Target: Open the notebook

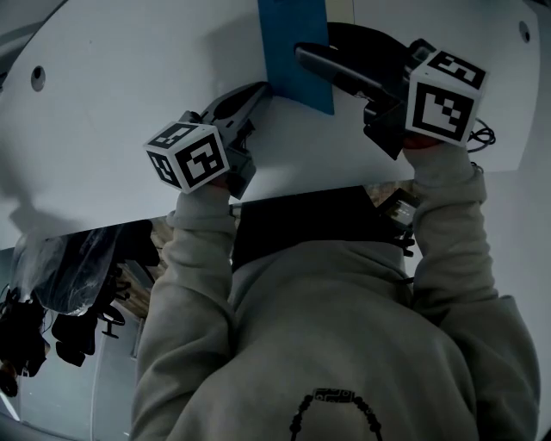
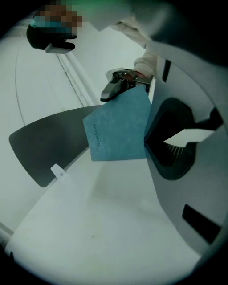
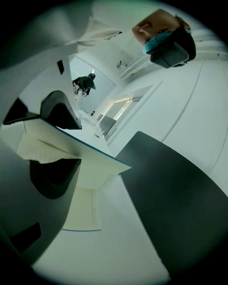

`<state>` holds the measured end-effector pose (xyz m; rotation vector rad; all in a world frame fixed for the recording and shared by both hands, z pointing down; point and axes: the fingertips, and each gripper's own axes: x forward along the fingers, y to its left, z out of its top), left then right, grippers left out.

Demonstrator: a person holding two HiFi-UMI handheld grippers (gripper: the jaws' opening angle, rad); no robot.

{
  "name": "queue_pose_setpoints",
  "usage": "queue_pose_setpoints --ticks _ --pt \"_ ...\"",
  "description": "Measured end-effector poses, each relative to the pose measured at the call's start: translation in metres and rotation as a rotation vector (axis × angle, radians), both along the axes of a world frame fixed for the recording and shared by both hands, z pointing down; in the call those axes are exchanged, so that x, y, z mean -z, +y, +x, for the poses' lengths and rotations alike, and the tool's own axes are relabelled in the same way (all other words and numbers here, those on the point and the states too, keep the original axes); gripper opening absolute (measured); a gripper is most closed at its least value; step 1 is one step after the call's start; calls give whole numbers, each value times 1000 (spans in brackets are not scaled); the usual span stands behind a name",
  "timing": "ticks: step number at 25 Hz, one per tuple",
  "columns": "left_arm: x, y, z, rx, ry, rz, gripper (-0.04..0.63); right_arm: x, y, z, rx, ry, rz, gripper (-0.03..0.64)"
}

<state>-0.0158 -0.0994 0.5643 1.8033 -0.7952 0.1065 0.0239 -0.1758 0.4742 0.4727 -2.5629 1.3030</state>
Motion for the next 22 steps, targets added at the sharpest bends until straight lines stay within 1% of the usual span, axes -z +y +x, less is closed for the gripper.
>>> queue_pose_setpoints --ticks 2,6,10,14,17,22 --pt "4 4 -9 24 3 2 -2 6 2 -7 3 -42 -12 222" --pt "19 8 -31 87 29 31 -2 16 3 -20 2 -98 -37 222" --pt "22 14 -48 118 20 43 -2 21 2 -35 14 -155 -60 222" --pt "23 24 -59 148 30 45 -2 25 4 -56 54 -205 -69 221" --pt "23 32 -69 170 28 40 -2 21 4 -76 76 -215 -84 213" --pt "28 53 -76 191 40 8 -2 27 9 -91 97 -210 -117 187"
